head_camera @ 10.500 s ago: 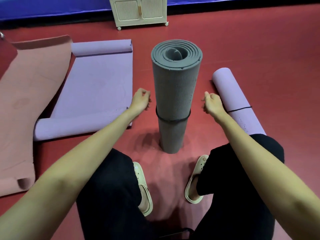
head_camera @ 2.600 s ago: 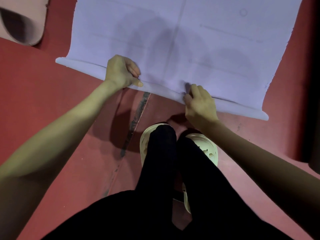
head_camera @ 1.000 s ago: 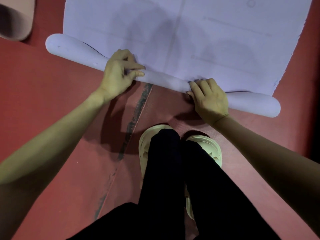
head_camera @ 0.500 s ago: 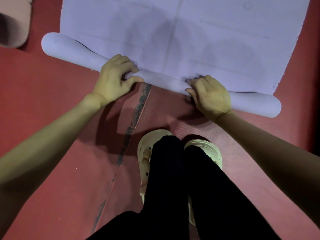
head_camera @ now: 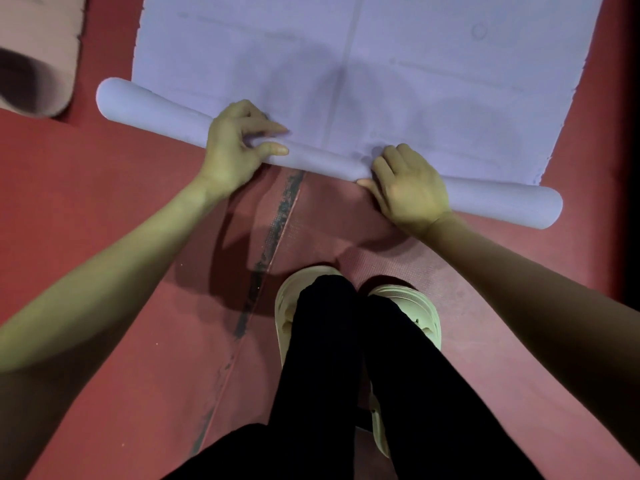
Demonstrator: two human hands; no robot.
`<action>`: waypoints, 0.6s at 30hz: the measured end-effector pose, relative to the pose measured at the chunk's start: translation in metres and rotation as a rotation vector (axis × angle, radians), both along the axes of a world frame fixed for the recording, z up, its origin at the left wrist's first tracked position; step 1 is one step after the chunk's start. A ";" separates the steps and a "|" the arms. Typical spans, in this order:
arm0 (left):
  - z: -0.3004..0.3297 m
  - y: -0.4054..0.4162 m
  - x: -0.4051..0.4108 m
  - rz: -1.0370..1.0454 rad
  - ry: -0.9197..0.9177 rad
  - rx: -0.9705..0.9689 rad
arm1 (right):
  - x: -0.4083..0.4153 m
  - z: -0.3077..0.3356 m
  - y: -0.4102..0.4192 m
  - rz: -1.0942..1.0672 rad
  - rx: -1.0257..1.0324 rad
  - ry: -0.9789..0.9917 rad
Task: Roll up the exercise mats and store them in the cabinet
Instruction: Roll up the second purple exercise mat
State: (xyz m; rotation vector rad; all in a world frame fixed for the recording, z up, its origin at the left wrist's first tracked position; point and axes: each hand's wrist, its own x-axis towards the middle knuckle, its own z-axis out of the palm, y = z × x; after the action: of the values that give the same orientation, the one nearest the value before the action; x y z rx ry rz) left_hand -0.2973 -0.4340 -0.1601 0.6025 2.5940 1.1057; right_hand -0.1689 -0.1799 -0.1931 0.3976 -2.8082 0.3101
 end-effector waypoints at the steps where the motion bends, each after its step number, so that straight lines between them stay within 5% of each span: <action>1: -0.001 0.003 0.007 0.043 0.057 0.012 | -0.002 0.000 0.000 -0.009 0.007 -0.004; 4: -0.006 0.009 0.028 0.095 0.267 -0.047 | -0.009 0.001 0.004 -0.016 -0.011 -0.063; 8: -0.014 -0.006 0.027 -0.131 0.420 -0.147 | -0.019 0.005 0.013 0.032 -0.079 -0.199; 18: 0.002 0.013 -0.026 -0.261 0.070 -0.306 | -0.035 0.017 0.019 -0.073 -0.085 -0.242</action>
State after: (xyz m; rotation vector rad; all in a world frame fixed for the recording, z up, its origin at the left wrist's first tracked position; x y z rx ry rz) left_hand -0.3237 -0.4215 -0.1583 0.8832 2.5747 0.6027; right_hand -0.2038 -0.1613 -0.1763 0.2530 -3.0223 0.4889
